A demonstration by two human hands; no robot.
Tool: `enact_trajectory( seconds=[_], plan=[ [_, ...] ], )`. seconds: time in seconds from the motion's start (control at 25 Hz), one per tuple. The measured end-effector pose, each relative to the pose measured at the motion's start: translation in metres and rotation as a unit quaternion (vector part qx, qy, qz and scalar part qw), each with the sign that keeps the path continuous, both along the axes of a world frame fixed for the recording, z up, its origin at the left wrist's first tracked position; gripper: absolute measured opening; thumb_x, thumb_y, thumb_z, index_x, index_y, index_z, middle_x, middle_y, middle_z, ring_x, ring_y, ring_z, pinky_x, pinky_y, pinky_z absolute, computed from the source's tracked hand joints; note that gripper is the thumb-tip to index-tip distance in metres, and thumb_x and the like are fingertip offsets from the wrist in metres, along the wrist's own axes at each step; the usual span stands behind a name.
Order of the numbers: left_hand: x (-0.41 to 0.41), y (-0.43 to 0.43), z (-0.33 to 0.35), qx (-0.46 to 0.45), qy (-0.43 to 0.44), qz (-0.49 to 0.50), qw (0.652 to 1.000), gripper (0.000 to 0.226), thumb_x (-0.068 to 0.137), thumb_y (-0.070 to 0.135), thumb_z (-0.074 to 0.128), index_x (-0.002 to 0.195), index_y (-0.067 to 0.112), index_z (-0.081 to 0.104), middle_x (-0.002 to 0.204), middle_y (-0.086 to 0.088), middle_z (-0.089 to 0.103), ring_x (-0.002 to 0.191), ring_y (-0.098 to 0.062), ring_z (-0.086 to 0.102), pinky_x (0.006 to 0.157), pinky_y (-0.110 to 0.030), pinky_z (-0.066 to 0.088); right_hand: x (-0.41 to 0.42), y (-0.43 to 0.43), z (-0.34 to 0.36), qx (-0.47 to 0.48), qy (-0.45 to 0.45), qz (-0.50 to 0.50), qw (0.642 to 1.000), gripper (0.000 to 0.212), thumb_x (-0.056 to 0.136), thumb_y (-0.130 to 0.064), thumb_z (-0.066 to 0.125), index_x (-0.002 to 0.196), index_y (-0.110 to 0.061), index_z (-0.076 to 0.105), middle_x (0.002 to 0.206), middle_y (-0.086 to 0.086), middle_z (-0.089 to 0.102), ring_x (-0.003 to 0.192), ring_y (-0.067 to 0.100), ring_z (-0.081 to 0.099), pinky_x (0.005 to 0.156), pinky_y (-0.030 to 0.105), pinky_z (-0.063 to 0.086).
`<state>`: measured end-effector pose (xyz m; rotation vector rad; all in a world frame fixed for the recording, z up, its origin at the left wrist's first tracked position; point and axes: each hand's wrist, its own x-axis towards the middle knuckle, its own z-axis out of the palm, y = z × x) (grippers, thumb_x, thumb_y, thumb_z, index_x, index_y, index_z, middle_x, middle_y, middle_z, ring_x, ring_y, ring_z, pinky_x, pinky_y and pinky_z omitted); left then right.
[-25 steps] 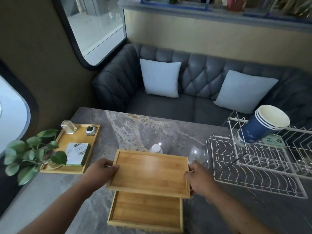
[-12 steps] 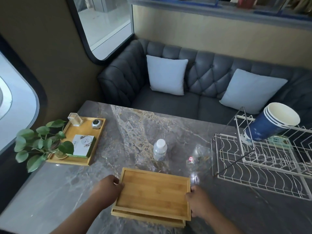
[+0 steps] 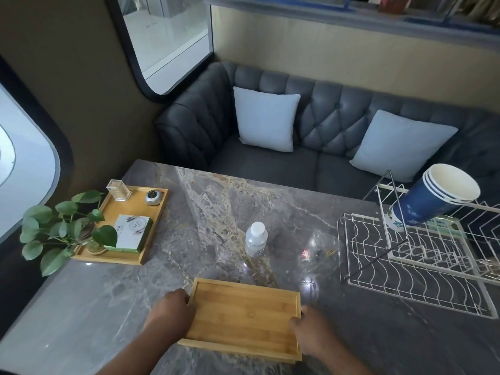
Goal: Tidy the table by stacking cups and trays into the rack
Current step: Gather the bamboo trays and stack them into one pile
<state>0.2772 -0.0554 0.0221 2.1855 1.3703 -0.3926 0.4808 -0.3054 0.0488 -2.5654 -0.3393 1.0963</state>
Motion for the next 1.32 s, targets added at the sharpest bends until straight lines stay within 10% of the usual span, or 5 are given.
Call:
enact_trajectory(
  seconds=[0.44,0.64,1.32],
  plan=[
    [-0.009,-0.005,0.001,-0.095,0.003,0.035,0.995,0.042,0.092,0.044,0.052,0.127,0.022,0.057,0.123,-0.002,0.066,0.107,-0.021,0.064,0.090,-0.036,0.050,-0.007,-0.012,-0.018,-0.014,0.013,0.049,0.999,0.033,0.099,-0.023,0.046,0.120,-0.003,0.063,0.085,0.000,0.058,0.077,0.016,0.056,0.077,0.021,0.046],
    [-0.004,-0.008,0.003,-0.290,-0.070,0.182,0.937,0.045,0.093,0.043,0.061,0.124,0.012,0.061,0.113,-0.006,0.068,0.101,-0.023,0.065,0.099,-0.044,0.051,-0.006,-0.005,-0.033,0.001,0.071,0.011,0.997,0.042,0.102,-0.014,0.034,0.129,0.007,0.058,0.136,0.029,0.054,0.128,0.036,0.054,0.110,0.039,0.042],
    [0.008,0.006,0.001,-0.367,-0.088,0.285,0.881,0.086,0.045,0.066,0.079,0.113,0.019,0.057,0.109,-0.004,0.070,0.096,-0.024,0.068,0.068,-0.035,0.048,-0.009,-0.010,-0.058,0.062,0.163,-0.133,0.976,0.039,0.096,-0.033,0.063,0.119,-0.002,0.068,0.119,0.017,0.071,0.112,0.031,0.067,0.103,0.046,0.051]
  ],
)
